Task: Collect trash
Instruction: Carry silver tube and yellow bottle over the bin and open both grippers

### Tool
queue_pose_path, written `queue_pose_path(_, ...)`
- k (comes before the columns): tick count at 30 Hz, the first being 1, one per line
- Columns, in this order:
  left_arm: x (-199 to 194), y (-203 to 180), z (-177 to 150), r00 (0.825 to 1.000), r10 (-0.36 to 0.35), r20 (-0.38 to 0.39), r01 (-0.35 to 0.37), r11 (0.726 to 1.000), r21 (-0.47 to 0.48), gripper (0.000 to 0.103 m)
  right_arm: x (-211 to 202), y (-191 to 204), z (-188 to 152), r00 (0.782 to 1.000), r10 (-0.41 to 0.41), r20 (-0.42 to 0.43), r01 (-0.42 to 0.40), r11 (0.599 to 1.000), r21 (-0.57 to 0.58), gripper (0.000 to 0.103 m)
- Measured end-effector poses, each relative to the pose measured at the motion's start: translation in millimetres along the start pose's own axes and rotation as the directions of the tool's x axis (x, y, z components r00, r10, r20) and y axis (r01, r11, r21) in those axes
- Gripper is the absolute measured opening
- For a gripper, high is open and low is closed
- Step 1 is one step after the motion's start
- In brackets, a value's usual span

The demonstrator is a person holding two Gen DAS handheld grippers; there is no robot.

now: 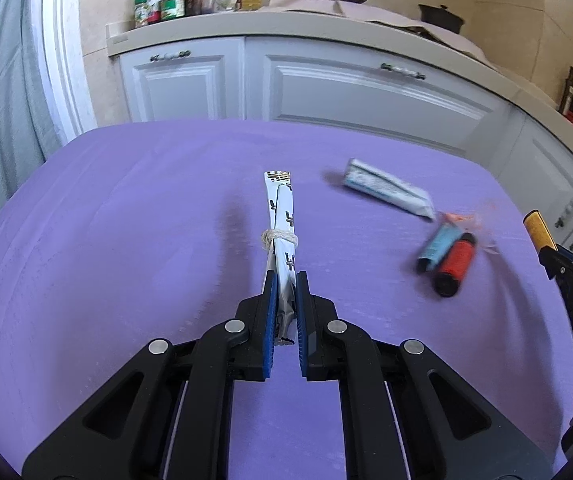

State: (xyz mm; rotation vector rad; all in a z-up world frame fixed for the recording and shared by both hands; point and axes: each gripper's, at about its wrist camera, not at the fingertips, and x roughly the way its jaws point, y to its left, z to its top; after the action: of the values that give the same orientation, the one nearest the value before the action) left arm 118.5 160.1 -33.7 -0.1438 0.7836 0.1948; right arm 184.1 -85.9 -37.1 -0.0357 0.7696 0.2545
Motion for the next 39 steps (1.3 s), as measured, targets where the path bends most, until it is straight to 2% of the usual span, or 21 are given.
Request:
queue_pose_path(10, -33, -65, -4, 0.993, -0.111, 0.044, 0.106, 0.99, 0.088, 0.009, -53, -40, -18, 0.993, -0.078, 0.084, 0.075, 0.997, 0.033, 0.025)
queue_pose_path(21, -49, -161, -11, 0.968, -0.248, 0.044, 0.232, 0.946, 0.226, 0.009, -91, -98, -42, 0.976, -0.184, 0.118, 0.171, 0.979, 0.111, 0.025)
queue_pose_path(29, -50, -221, -18, 0.953, -0.303, 0.026, 0.282, 0.912, 0.296, 0.009, -107, -138, -52, 0.958, -0.254, 0.133, 0.231, 0.959, 0.166, 0.025)
queue_pose_path(39, -41, -286, -31, 0.943, -0.332, 0.003, 0.307, 0.874, 0.376, 0.009, -109, -176, -58, 0.948, -0.289, 0.137, 0.256, 0.943, 0.212, 0.025)
